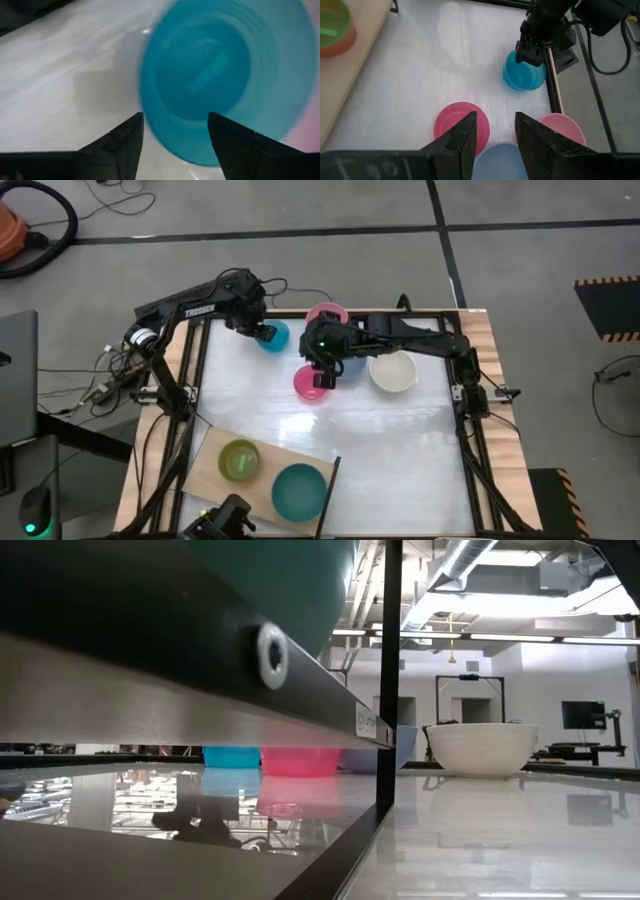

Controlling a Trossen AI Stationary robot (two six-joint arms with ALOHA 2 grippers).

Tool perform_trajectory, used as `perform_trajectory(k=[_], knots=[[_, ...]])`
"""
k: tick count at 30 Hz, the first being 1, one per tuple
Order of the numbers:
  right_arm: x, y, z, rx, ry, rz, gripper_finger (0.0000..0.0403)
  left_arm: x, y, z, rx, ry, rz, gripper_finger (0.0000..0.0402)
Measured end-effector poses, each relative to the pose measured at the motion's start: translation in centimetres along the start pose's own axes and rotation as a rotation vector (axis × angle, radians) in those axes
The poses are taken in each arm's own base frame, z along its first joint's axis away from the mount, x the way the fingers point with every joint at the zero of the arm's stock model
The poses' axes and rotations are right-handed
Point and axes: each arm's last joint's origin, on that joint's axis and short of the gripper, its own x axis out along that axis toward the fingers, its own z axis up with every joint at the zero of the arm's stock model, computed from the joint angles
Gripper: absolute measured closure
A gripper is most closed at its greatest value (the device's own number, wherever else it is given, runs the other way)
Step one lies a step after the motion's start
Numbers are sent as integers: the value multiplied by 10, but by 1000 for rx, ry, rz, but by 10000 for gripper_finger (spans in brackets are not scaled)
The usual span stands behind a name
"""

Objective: Place and stack bowls onto a shelf
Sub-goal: Stack the light blue bowl on top of the green bowl on the shelf

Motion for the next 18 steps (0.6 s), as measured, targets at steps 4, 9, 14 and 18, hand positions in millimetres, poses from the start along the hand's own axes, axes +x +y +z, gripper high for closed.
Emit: perform_trajectory(k=[4, 9, 14, 18], knots=[[0, 2, 0, -4, -1, 3, 243, 1, -15, -8, 105, 80, -190, 231], [0, 2, 0, -5, -2, 4, 243, 1, -43, -25, 218, 224, -443, 269], [0, 0, 0, -32, -1, 1, 243, -6, -70, -51, 261, 419, -668, 298], [9, -10, 0, -38, -15, -20, 243, -33, -75, -65, 277, 445, -664, 315]])
